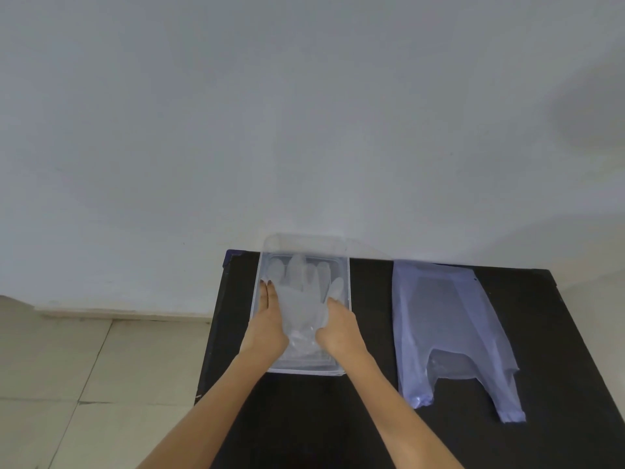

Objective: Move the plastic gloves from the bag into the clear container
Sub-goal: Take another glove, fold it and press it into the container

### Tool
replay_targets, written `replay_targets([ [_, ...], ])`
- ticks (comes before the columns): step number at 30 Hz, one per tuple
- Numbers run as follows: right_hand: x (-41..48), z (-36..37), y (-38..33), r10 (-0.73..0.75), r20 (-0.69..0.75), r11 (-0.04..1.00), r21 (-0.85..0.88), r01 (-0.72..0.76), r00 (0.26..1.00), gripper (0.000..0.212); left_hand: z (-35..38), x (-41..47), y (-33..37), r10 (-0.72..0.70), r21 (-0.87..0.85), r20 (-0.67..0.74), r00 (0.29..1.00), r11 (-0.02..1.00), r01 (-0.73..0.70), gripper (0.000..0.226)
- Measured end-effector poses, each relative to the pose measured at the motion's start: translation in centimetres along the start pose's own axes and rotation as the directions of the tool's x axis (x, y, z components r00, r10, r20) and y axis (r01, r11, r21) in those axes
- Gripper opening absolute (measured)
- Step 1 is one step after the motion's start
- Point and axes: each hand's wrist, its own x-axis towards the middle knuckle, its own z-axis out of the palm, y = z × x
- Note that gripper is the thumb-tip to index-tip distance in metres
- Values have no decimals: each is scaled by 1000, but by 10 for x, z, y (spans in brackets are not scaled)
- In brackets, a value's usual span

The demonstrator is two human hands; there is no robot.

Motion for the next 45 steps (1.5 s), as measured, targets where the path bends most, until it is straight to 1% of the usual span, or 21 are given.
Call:
replay_targets([
  [5, -1, 6, 4, 41, -9, 999, -4, -41, 999, 38, 3, -6, 0, 46, -10, -22, 999, 999, -47, 92],
  [9, 0, 14, 8, 50, -33, 999, 4, -50, 998, 46, 1, -17, 3, 60, 21, -39, 997, 998, -59, 73],
  [12, 0, 16, 10, 45, -79, 999, -2, -45, 996, 56, 1, -20, 2, 105, 106, -71, 992, 990, -97, 59],
  [14, -1, 19, 12, 31, -98, 999, -10, -32, 995, 59, 3, -17, 2, 117, 141, -51, 992, 984, -109, 55],
  [17, -3, 23, 14, 25, -94, 999, -41, -29, 995, 62, 8, -10, 3, 135, 150, 16, 991, 979, -135, 51],
  [19, -3, 24, 14, 18, -87, 998, -54, -22, 996, 63, 12, -7, 4, 101, 115, 37, 994, 988, -105, 48],
  [21, -1, 23, 14, 13, -79, 998, -54, -18, 997, 61, 15, -5, 4, 27, 76, 14, 1000, 997, -28, 45],
  [24, 0, 22, 15, 11, -72, 998, -63, -16, 997, 61, 19, -2, 4, -54, 94, -3, 999, 994, 54, 52],
  [27, 1, 24, 17, 12, -65, 998, -68, -17, 998, 61, 19, 2, 6, -115, 89, 46, 992, 990, 110, 60],
  [32, 3, 28, 21, 36, -45, 996, -83, -40, 998, 67, 19, 14, 17, -152, 19, 98, 984, 988, 150, 59],
  [36, 6, 30, 22, 37, -32, 994, -106, -40, 999, 69, 18, 24, 19, -87, 132, 24, 996, 988, 83, 61],
  [38, 7, 31, 24, 36, -37, 993, -114, -40, 999, 69, 17, 27, 19, -60, 167, 27, 998, 985, 54, 64],
  [40, 8, 32, 24, 40, -36, 992, -120, -44, 999, 70, 15, 26, 21, -47, 161, 35, 998, 986, 41, 70],
  [43, 8, 31, 24, 47, -26, 991, -126, -50, 999, 70, 14, 20, 24, 11, 146, -58, 998, 989, -2, 78],
  [45, 8, 30, 24, 49, -21, 991, -122, -52, 999, 71, 15, 15, 23, 71, 173, -130, 989, 984, -47, 81],
])
